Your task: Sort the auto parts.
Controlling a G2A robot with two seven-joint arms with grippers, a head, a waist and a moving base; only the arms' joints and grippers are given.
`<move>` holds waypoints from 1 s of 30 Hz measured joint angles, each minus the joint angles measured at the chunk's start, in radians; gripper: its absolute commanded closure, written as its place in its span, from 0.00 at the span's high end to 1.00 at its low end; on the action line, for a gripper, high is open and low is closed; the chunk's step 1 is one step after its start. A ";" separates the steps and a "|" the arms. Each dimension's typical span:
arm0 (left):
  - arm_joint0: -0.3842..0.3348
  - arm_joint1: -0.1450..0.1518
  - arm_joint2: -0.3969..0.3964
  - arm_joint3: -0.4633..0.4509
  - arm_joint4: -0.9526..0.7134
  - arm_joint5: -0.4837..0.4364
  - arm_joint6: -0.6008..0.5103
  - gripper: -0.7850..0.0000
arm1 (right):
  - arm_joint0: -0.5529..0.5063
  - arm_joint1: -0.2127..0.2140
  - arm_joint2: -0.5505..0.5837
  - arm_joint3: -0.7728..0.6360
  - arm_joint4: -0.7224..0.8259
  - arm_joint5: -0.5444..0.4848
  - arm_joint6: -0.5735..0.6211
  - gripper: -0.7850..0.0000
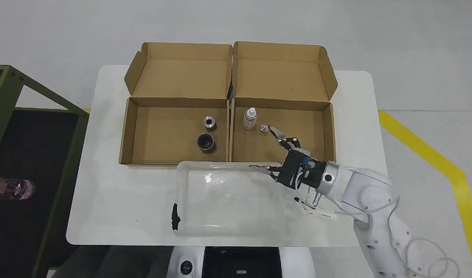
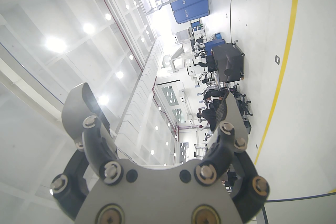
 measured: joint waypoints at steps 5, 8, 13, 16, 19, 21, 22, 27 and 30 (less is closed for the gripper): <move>0.000 0.000 0.000 0.000 0.000 0.000 0.000 1.00 | -0.100 0.013 0.085 -0.003 -0.024 0.038 -0.099 0.85; 0.000 0.000 0.000 0.000 0.000 0.000 0.000 1.00 | -0.155 0.019 0.129 -0.004 -0.032 0.068 -0.154 0.84; 0.000 0.000 0.000 0.000 0.000 0.000 0.000 1.00 | -0.234 0.027 0.192 0.003 -0.045 0.118 -0.246 0.92; 0.000 0.000 0.000 0.000 0.000 0.000 0.000 1.00 | -0.273 0.031 0.228 0.011 -0.049 0.132 -0.295 1.00; 0.000 0.000 0.000 0.000 0.000 0.000 0.000 1.00 | -0.306 0.036 0.262 0.018 -0.053 0.137 -0.332 1.00; 0.000 0.000 0.000 0.000 0.000 0.000 0.000 1.00 | -0.328 0.039 0.285 0.020 -0.054 0.139 -0.356 1.00; 0.000 0.000 0.000 0.000 0.000 0.000 0.000 1.00 | -0.338 0.040 0.295 0.021 -0.054 0.140 -0.366 1.00; 0.000 0.000 0.000 0.000 0.000 0.000 0.000 1.00 | -0.378 0.045 0.330 0.033 -0.052 0.144 -0.411 1.00; 0.000 0.000 0.000 0.000 0.000 0.000 0.000 1.00 | -0.391 0.047 0.341 0.041 -0.046 0.153 -0.431 1.00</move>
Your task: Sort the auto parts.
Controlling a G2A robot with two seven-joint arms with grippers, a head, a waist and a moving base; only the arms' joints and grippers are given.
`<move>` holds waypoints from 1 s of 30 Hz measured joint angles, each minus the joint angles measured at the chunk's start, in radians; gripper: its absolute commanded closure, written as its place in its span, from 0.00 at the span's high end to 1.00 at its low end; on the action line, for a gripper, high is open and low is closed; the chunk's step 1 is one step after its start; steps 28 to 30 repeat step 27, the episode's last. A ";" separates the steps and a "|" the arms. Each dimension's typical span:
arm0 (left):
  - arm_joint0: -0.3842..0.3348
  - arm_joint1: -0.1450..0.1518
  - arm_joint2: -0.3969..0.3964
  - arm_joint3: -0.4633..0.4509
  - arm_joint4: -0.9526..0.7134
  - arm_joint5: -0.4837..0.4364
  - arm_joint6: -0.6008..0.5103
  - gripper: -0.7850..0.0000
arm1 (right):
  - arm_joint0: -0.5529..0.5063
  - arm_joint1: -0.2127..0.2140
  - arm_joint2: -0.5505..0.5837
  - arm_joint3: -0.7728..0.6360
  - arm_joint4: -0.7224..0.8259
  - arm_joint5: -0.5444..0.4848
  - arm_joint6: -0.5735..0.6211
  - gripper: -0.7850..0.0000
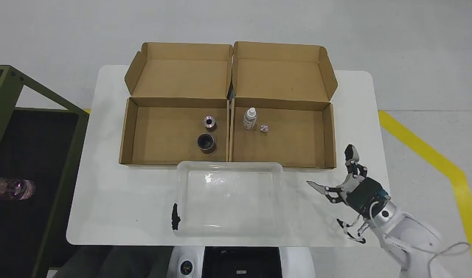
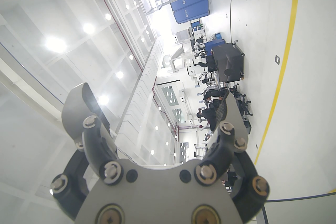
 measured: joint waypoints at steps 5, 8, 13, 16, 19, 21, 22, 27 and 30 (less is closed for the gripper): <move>0.000 0.000 0.000 0.000 0.000 0.000 0.000 1.00 | -0.010 0.001 0.010 0.008 0.008 0.013 -0.015 1.00; 0.000 0.000 0.000 0.000 0.000 0.000 0.000 1.00 | -0.010 0.001 0.010 0.008 0.008 0.012 -0.014 1.00; 0.000 0.000 0.000 0.000 0.000 0.000 0.000 1.00 | -0.009 0.001 0.010 0.008 0.008 0.012 -0.014 1.00; 0.000 0.000 0.000 0.000 0.000 0.000 0.000 1.00 | -0.009 0.001 0.010 0.008 0.008 0.012 -0.014 1.00; 0.000 0.000 0.000 0.000 0.000 0.000 0.000 1.00 | -0.009 0.001 0.010 0.008 0.008 0.012 -0.014 1.00; 0.000 0.000 0.000 0.000 0.000 0.000 0.000 1.00 | -0.009 0.001 0.010 0.008 0.008 0.012 -0.014 1.00; 0.000 0.000 0.000 0.000 0.000 0.000 0.000 1.00 | -0.009 0.001 0.010 0.008 0.008 0.012 -0.014 1.00; 0.000 0.000 0.000 0.000 0.000 0.000 0.000 1.00 | -0.009 0.001 0.010 0.008 0.008 0.012 -0.014 1.00; 0.000 0.000 0.000 0.000 0.000 0.000 0.000 1.00 | -0.009 0.001 0.010 0.008 0.008 0.012 -0.014 1.00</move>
